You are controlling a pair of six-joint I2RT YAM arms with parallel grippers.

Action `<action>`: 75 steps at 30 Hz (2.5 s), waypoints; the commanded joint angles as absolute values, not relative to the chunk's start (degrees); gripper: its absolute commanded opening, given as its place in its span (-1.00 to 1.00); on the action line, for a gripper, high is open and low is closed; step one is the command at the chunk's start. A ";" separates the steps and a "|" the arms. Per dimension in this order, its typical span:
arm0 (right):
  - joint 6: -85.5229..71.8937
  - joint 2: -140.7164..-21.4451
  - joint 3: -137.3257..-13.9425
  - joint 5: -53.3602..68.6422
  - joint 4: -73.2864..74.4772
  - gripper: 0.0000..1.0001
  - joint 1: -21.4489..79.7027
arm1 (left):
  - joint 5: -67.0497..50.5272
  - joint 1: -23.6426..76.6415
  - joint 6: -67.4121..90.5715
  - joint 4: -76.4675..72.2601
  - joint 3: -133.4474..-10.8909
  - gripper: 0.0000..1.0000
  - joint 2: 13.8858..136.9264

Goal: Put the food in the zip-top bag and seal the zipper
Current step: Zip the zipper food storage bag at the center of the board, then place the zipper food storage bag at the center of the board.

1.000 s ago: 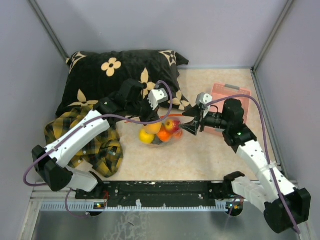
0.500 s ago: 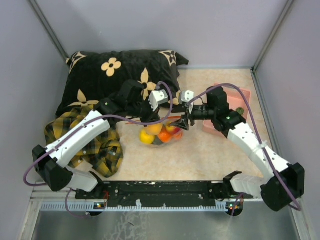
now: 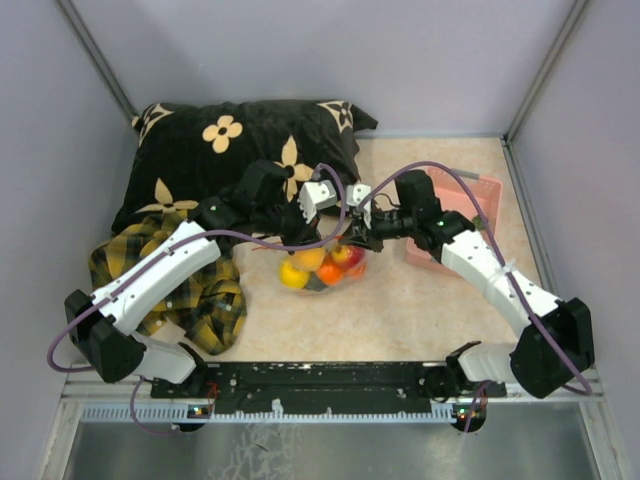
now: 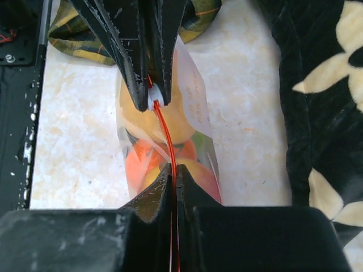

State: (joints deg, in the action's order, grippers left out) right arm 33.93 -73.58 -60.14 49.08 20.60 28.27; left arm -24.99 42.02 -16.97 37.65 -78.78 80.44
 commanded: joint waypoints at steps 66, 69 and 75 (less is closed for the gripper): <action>-1.31 -64.91 -48.02 43.54 -12.83 -0.14 14.94 | -4.85 32.18 -3.43 25.68 -62.06 -0.65 61.95; -3.29 -61.60 -46.23 41.72 -12.06 0.22 14.94 | -6.72 32.17 -2.64 25.89 -61.34 -0.57 61.88; -8.77 -53.07 -45.24 22.20 -0.22 0.50 14.81 | -4.40 32.10 0.99 25.15 -58.96 -0.34 59.04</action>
State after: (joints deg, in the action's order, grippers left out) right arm -3.14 -58.59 -44.95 38.09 -6.09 15.20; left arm -5.26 32.36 -2.57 26.94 -60.80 61.87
